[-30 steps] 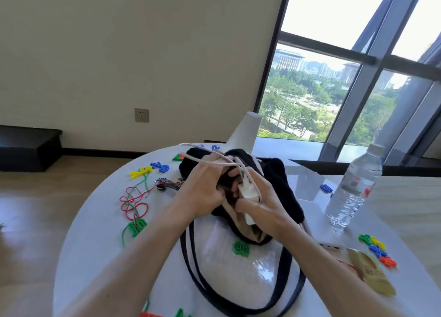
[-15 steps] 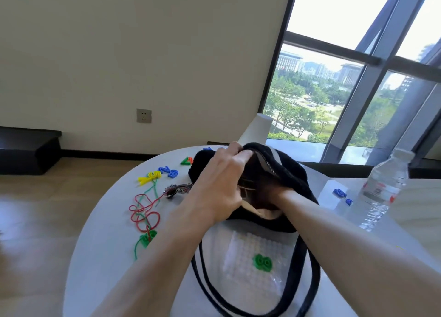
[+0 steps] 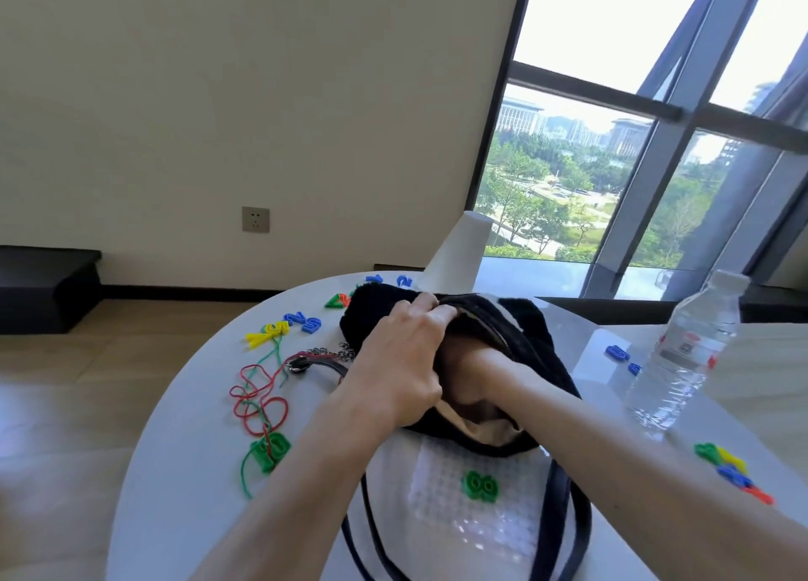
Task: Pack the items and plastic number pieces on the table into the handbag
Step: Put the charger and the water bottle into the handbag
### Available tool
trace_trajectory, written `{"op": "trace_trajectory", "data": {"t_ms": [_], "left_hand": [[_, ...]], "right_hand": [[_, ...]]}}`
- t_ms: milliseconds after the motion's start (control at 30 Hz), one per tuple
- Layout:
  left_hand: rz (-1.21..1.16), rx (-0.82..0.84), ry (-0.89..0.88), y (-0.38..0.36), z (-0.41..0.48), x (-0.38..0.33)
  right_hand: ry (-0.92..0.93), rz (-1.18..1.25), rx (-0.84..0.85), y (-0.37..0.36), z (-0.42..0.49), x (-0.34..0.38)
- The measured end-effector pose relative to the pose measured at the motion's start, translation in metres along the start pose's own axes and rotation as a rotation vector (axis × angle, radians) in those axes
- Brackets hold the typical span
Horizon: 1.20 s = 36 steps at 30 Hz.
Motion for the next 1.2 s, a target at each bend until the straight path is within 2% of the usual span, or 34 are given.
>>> {"op": "trace_trajectory", "data": {"t_ms": [67, 133, 267, 333, 467, 600, 700, 767, 867, 933, 1033, 1200], "left_hand": [[0.008, 0.023, 0.014, -0.001, -0.001, 0.001], [0.009, 0.048, 0.029, -0.003, -0.003, 0.002], [0.034, 0.128, 0.080, -0.005, -0.008, 0.006], [0.073, 0.198, 0.098, -0.006, -0.010, 0.003], [0.127, 0.236, 0.118, -0.003, -0.011, -0.003], [0.090, 0.248, 0.085, -0.005, -0.009, -0.010], [0.057, 0.249, 0.057, -0.008, -0.007, -0.012], [0.059, 0.246, 0.051, -0.010, -0.006, -0.014], [0.093, 0.260, 0.045, -0.015, -0.007, -0.014], [0.141, 0.311, 0.041, -0.017, -0.010, -0.014], [0.183, 0.363, 0.041, -0.018, -0.015, -0.012], [0.208, 0.365, 0.076, -0.017, -0.019, -0.006]], "right_hand": [[0.085, 0.185, -0.068, 0.000, -0.023, 0.001], [0.092, 0.368, -0.053, 0.002, -0.057, -0.003], [0.040, 0.545, 0.055, 0.003, -0.102, -0.022], [0.006, 0.655, -0.018, 0.005, -0.120, -0.039], [-0.109, 0.953, -0.442, 0.022, -0.146, -0.085], [-0.312, 0.871, -1.006, 0.032, -0.168, -0.151], [-0.524, 0.820, -1.247, 0.009, -0.179, -0.199], [-0.630, 0.864, -1.175, -0.018, -0.173, -0.228], [-0.687, 1.065, -0.835, -0.057, -0.154, -0.254], [-0.651, 1.165, -0.689, -0.074, -0.141, -0.259], [-0.612, 1.264, -0.636, -0.089, -0.125, -0.262], [-0.744, 1.146, -0.711, -0.098, -0.109, -0.267]]}}
Point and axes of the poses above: each hand's wrist, its own z-axis towards the middle knuckle, its own y-axis out of the back of the hand, x = y × z, the point moved 3 cm from there along z, towards the middle knuckle, and after that the axes turned 1 degree about -y, right-handed, at the moved point
